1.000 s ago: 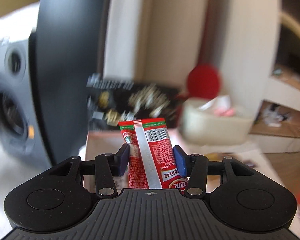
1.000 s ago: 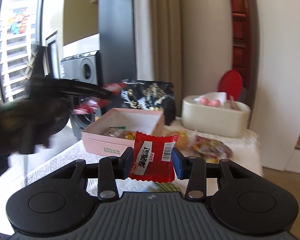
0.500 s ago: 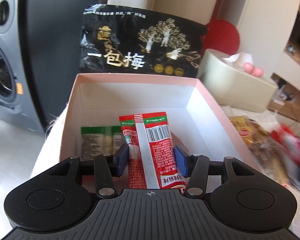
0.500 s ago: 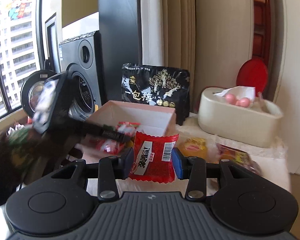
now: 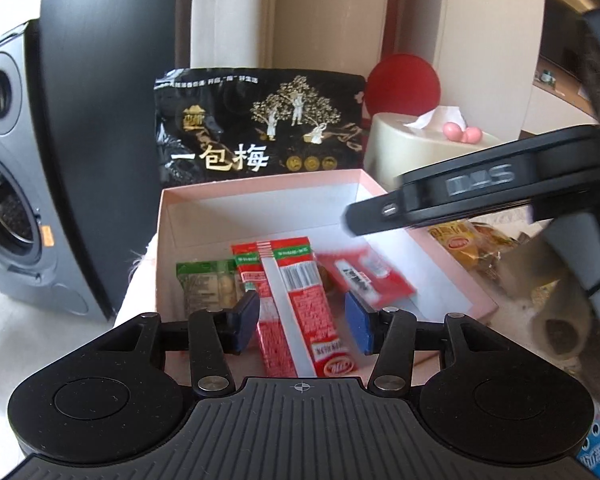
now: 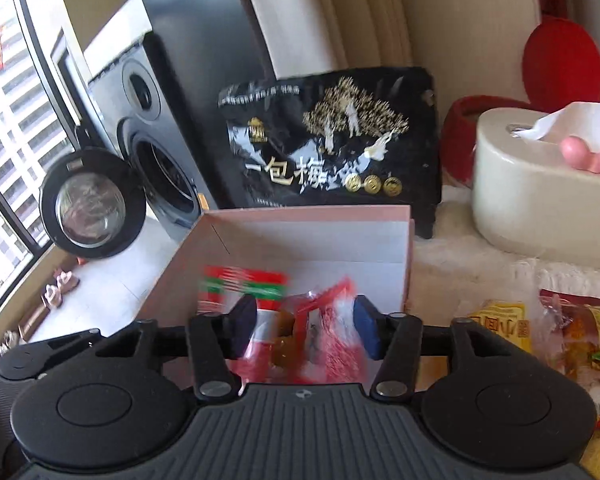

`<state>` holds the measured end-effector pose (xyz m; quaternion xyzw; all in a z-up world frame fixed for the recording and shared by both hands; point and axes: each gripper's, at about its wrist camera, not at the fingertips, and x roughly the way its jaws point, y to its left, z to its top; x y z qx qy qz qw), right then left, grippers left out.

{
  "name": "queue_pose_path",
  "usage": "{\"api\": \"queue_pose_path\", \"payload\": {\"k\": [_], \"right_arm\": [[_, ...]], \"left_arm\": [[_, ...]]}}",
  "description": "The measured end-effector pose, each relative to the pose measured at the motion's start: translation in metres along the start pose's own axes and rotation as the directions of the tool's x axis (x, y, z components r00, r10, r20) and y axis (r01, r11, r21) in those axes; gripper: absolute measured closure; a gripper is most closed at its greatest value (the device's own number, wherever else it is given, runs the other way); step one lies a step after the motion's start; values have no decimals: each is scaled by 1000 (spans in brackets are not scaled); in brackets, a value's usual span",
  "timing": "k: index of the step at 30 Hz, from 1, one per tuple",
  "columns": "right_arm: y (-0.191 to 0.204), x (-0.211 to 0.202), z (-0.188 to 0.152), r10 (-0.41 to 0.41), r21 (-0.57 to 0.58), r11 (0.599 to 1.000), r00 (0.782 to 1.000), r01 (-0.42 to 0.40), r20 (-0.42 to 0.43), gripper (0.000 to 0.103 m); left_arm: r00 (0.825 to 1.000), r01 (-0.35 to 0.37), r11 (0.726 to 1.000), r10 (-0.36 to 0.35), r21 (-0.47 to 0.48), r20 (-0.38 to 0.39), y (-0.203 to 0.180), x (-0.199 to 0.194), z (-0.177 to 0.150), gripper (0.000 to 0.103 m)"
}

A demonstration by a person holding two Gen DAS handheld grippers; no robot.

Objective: Organize snacks
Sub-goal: 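Carry both red packets over the pink box and open both tools to drop them, then move the left tool to the blue seaweed bag and close on it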

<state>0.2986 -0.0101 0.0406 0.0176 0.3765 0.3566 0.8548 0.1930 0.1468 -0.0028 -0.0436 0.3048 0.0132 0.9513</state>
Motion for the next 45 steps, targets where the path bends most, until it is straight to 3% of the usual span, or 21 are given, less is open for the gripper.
{"api": "queue_pose_path", "payload": {"k": [6, 12, 18, 22, 25, 28, 32, 34, 37, 40, 45], "right_arm": [[-20, -56, -33, -112, -41, 993, 993, 114, 46, 34], [-55, -98, -96, -240, -64, 969, 971, 240, 5, 33], [-87, -136, -145, -302, 52, 952, 953, 301, 14, 33], [-99, -153, -161, -351, 114, 932, 935, 345, 39, 33], [-106, -158, -167, -358, 139, 926, 933, 350, 39, 33], [-111, -159, -171, -362, 153, 924, 931, 351, 50, 33], [-117, -159, -178, -358, 185, 921, 932, 344, 50, 33], [-121, -157, -182, -359, 201, 917, 933, 345, 37, 33], [-122, -158, -189, -362, 200, 917, 930, 344, 58, 33], [-120, -157, -191, -369, 192, 917, 926, 351, 72, 31], [-119, -156, -191, -367, 194, 918, 927, 347, 79, 28]], "left_arm": [[999, -30, 999, 29, 29, 28, -16, -21, 2, 50], [997, -23, 995, 15, 101, 71, -53, -48, 5, 50], [990, 134, 981, -140, 142, 32, -98, -67, -13, 50], [959, 283, 948, -278, 148, -53, -131, -72, -47, 50], [944, 327, 925, -312, 192, -105, -157, -70, -69, 50], [938, 339, 902, -302, 266, -170, -178, -64, -87, 50], [962, 271, 871, -237, 410, -133, -192, -68, -102, 47], [971, 239, 871, -209, 429, -118, -187, -68, -103, 47], [980, 197, 896, -165, 399, -114, -176, -62, -97, 45], [966, 243, 913, -199, 328, -163, -169, -54, -87, 48], [946, 297, 911, -241, 284, -217, -175, -47, -78, 46]]}}
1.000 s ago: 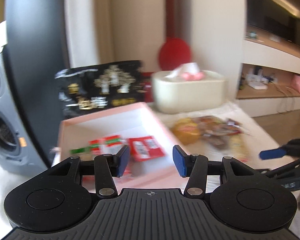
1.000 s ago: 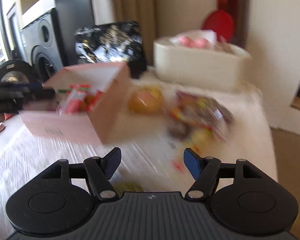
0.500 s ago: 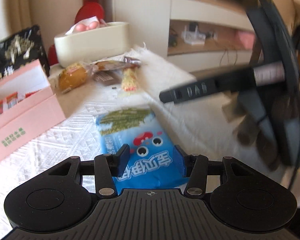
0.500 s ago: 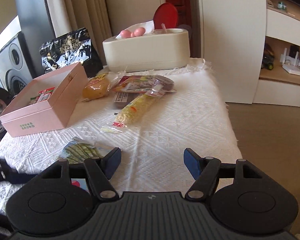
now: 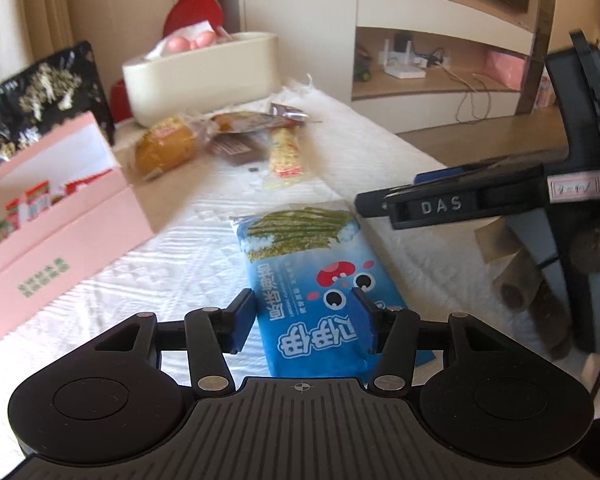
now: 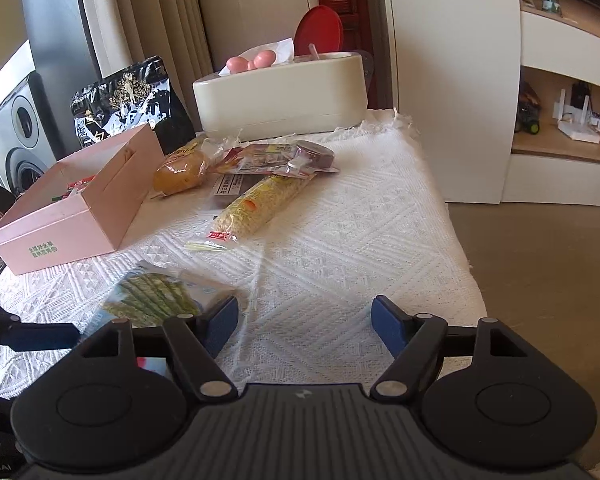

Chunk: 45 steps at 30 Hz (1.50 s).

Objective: Organize snacks
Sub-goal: 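Move the left tool to the blue seaweed bag and close on it, then lift the blue seaweed bag with the left tool while the right tool reaches the yellow bun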

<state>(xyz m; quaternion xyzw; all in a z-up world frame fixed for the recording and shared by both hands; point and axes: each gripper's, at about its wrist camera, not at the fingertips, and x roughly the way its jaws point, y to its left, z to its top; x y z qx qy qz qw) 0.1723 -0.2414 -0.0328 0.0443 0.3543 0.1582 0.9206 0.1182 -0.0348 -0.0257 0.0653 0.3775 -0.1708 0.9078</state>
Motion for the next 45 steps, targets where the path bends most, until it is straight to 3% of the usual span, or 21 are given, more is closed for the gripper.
{"api": "queue_pose_path", "payload": {"k": [5, 8, 12, 14, 16, 18, 21, 23, 25, 31, 37, 40, 42, 45], "right_arm": [[-8, -1, -1, 25, 43, 999, 1000, -26, 15, 28], [-13, -2, -1, 44, 77, 996, 999, -45, 23, 28], [-19, -17, -1, 10, 94, 995, 998, -16, 65, 28], [-21, -25, -2, -13, 71, 997, 996, 6, 91, 28], [-24, -28, -4, -31, 51, 998, 994, 26, 101, 28], [-30, -25, -8, -32, 68, 997, 996, 26, 88, 28], [-39, -20, -11, -16, 121, 993, 998, 9, 57, 28], [-42, -21, -11, -11, 138, 990, 998, 2, 66, 28], [-43, -18, -12, -8, 143, 990, 998, 0, 55, 28], [-42, -17, -13, 3, 133, 991, 999, -10, 53, 25], [-38, -14, -12, 9, 109, 994, 999, -14, 42, 18], [-37, -12, -12, 21, 95, 995, 999, -24, 33, 12], [-37, -10, -11, 43, 85, 995, 999, -45, 21, 5], [-38, -6, -6, 77, 76, 994, 997, -76, -18, 0]], "left_arm": [[996, -18, 1000, 17, 15, 88, -11, -11, 9, 47], [998, 19, 997, -23, 69, 62, -28, -3, 11, 47], [999, -35, 985, 30, 168, 32, -55, 16, 4, 45], [999, -48, 980, 43, 194, 30, -63, 20, 3, 35], [1000, -16, 980, 14, 197, 16, -67, 23, 3, 17], [1000, 23, 984, -24, 178, 8, -65, 25, 4, 11], [998, 16, 994, -22, 111, 55, -57, 14, 6, 18], [992, -76, 992, 65, 97, 107, -51, 7, 5, 18], [987, -144, 986, 136, 80, 88, -43, 13, 3, 19], [1000, -11, 992, 14, -125, 27, -12, 31, 8, 16], [999, -41, 999, 41, -27, 23, -29, 39, 5, 12], [1000, -12, 1000, 12, -20, 29, -24, 37, 4, 14], [999, 9, 999, -8, -32, 42, -15, 32, 2, 15], [994, -10, 995, 19, -95, 103, 8, 15, -7, 15]]}}
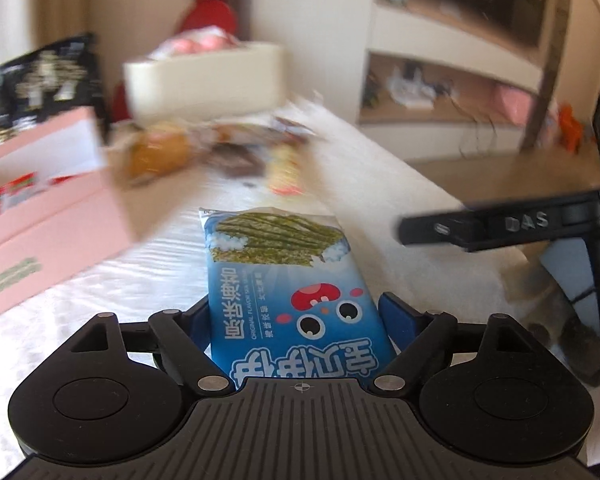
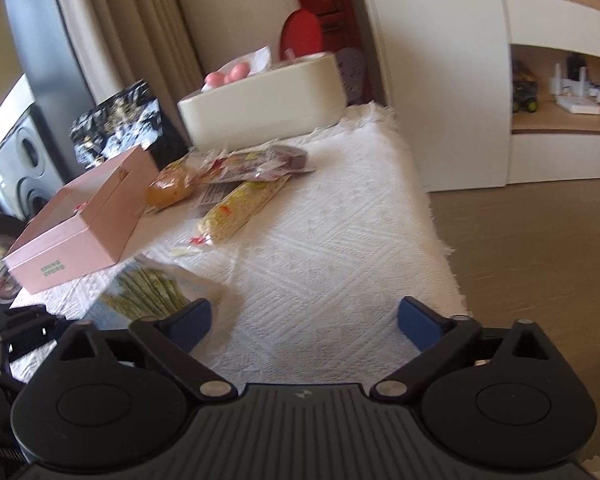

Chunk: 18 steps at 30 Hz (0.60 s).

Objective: Organize snacks
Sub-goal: 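Lift the blue seaweed bag with the left tool while the right tool reaches the yellow bun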

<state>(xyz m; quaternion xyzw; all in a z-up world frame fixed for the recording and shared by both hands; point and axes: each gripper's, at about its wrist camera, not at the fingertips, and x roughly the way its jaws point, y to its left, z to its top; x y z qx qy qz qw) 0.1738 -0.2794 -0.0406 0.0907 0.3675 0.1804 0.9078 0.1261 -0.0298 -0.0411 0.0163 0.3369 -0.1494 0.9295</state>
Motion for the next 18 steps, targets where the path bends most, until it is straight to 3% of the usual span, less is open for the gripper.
{"api": "queue_pose_path", "payload": {"k": [4, 5, 8, 10, 15, 17, 18], "right_arm": [[12, 7, 13, -3, -68, 998, 993, -5, -115, 1], [19, 10, 19, 22, -104, 994, 991, -36, -134, 6], [53, 14, 38, 42, -228, 972, 998, -49, -39, 9], [84, 24, 55, 73, -351, 934, 997, -59, 25, 9], [147, 86, 99, 173, -494, 856, 985, -156, -12, 11], [155, 111, 111, 182, -516, 840, 983, -166, -20, 14], [153, 122, 120, 193, -487, 854, 981, -185, -34, 14]], "left_arm": [[996, -45, 989, 55, -138, 66, 48, -26, -10, 15], [996, -43, 983, 55, -179, 63, 60, -28, -13, 15], [998, -49, 959, 60, -280, 31, 91, -33, -24, 15], [997, -52, 951, 70, -304, 46, 100, -41, -32, 15], [991, -47, 937, 88, -347, 103, 111, -66, -42, 17], [988, -2, 924, 62, -382, 144, 120, -79, -47, 41], [986, 5, 921, 60, -390, 156, 127, -83, -47, 77]]}}
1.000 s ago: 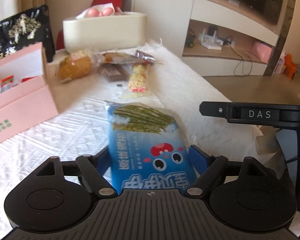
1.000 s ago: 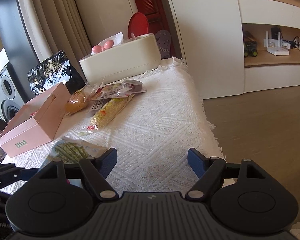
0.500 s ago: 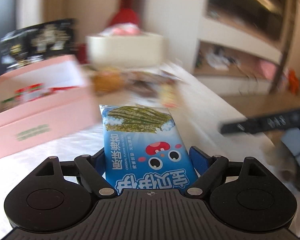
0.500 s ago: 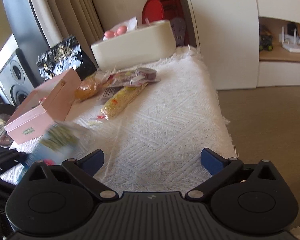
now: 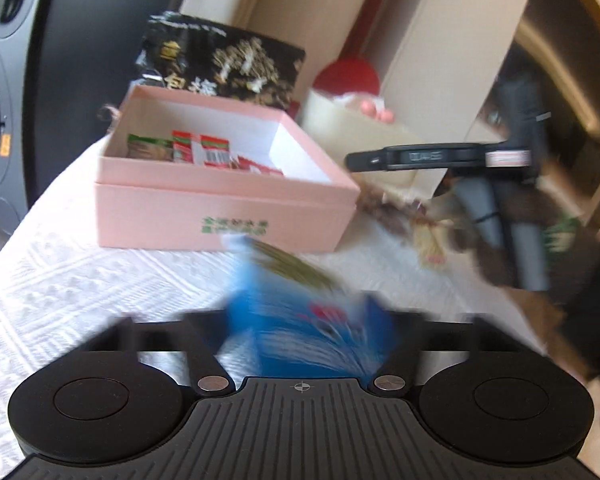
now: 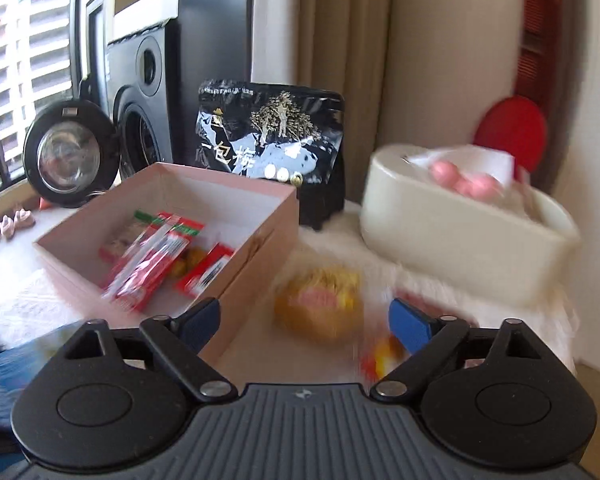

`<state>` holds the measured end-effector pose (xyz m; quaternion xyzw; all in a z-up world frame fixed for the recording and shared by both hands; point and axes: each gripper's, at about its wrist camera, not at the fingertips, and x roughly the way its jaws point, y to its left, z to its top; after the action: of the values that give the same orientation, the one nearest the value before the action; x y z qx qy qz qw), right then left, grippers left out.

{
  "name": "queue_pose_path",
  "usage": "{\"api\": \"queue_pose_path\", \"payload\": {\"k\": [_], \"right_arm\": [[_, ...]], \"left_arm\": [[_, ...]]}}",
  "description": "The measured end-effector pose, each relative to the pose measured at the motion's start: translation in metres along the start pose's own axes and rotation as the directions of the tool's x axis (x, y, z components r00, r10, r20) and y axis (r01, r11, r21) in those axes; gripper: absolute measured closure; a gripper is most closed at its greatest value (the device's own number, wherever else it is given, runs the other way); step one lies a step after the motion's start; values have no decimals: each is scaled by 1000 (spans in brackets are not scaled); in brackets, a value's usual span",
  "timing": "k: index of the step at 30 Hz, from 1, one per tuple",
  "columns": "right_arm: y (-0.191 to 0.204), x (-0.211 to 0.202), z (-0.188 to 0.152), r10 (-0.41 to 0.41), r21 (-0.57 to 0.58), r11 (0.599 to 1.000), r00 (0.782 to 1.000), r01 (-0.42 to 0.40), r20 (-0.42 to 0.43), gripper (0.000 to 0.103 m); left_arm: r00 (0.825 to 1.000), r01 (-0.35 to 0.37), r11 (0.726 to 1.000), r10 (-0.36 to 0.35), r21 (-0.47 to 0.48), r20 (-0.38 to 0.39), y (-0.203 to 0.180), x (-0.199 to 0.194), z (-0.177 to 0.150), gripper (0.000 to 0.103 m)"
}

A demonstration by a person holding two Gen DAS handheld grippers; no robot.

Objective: Organize snacks
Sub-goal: 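Lift the blue seaweed bag with the left tool while the right tool reaches the yellow bun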

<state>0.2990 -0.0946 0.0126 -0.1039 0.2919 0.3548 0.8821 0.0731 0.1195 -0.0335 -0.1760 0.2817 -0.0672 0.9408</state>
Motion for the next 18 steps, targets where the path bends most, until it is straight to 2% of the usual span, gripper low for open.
{"api": "queue_pose_path", "payload": {"k": [2, 4, 5, 6, 7, 8, 9, 11, 14, 18], "right_arm": [[-23, 18, 9, 21, 128, 992, 1000, -20, -6, 16], [-44, 35, 18, -4, 247, 969, 1000, 7, -13, 20], [-53, 45, 22, -19, 295, 955, 1000, 25, -24, 26], [-61, 54, 25, -31, 330, 943, 999, 41, -38, 39], [-67, 63, 29, -41, 347, 936, 997, 62, -67, 48], [-72, 72, 30, -51, 351, 932, 993, 86, -110, 62], [-75, 77, 30, -59, 350, 931, 988, 107, -144, 69], [-76, 74, 25, -53, 331, 937, 982, 111, -180, 70], [-66, 46, 6, 1, 310, 949, 979, 64, -203, 70], [-47, -5, -12, 123, 215, 974, 968, -75, -220, 69]], "left_arm": [[1000, 16, 1000, -16, -10, 13, 7, -6, 2, 74], [1000, 21, 999, -20, -32, 17, 15, -5, 4, 74], [1000, 20, 999, -20, -43, 5, 16, -2, 4, 74], [1000, 12, 999, -13, -46, -9, 16, 1, 3, 74], [1000, 7, 999, -7, -40, -18, 15, 5, 2, 74], [1000, 4, 1000, -5, -30, -18, 13, 5, 2, 74], [1000, 6, 1000, -6, -19, -14, 12, 6, 3, 74], [1000, 15, 1000, -15, -8, -15, 12, 6, 4, 74], [999, 27, 1000, -27, -4, -38, 16, 11, 5, 73], [997, 26, 999, -28, -27, -71, 23, 22, 5, 63]]}}
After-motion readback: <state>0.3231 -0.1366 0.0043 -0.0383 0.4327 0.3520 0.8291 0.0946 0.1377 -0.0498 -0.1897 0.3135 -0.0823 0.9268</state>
